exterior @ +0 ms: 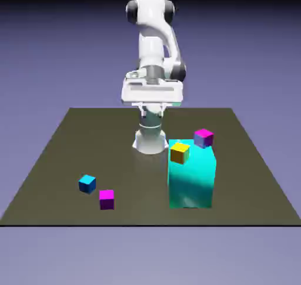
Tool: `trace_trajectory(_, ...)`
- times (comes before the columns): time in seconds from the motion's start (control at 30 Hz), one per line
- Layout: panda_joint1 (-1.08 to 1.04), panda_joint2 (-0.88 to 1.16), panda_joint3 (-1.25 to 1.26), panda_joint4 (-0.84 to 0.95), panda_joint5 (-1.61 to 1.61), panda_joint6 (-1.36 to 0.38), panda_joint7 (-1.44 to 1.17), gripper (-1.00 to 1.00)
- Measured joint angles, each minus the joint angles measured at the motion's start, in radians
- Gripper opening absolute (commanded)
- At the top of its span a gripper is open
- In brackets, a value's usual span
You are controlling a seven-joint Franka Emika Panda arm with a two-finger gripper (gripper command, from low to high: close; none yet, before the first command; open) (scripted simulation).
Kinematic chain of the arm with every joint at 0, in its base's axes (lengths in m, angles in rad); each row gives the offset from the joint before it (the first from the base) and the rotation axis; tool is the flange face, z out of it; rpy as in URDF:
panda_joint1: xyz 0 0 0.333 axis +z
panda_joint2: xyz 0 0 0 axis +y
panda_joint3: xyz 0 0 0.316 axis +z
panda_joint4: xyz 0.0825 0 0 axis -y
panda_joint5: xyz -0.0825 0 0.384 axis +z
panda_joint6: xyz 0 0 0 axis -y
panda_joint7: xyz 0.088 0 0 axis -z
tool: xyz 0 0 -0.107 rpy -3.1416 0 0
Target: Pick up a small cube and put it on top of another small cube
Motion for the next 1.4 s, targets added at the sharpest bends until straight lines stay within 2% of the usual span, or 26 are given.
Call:
trace_trajectory(0.87, -0.052, 0.942, -0.544, 0.537, 0.179, -0.825, -0.245, 0.00)
trace_trajectory(0.93, -0.052, 0.944, -0.544, 0.538, 0.180, -0.827, -0.245, 0.00)
trace_trajectory(1.03, -0.093, 1.049, -0.483, 0.504, 0.253, -0.696, -0.292, 0.00)
trace_trajectory(1.07, -0.102, 1.070, -0.471, 0.497, 0.267, -0.671, -0.301, -1.00)
trace_trajectory(1.13, -0.102, 1.070, -0.471, 0.497, 0.269, -0.671, -0.302, -1.00)
trace_trajectory(1.23, -0.060, 0.964, -0.532, 0.531, 0.198, -0.801, -0.257, -1.00)
trace_trajectory(1.3, -0.103, 0.939, -0.565, 0.553, 0.198, -0.820, -0.223, -1.00)
trace_trajectory(1.4, -0.106, 0.850, -0.493, 0.562, 0.166, -0.854, -0.265, -1.00)
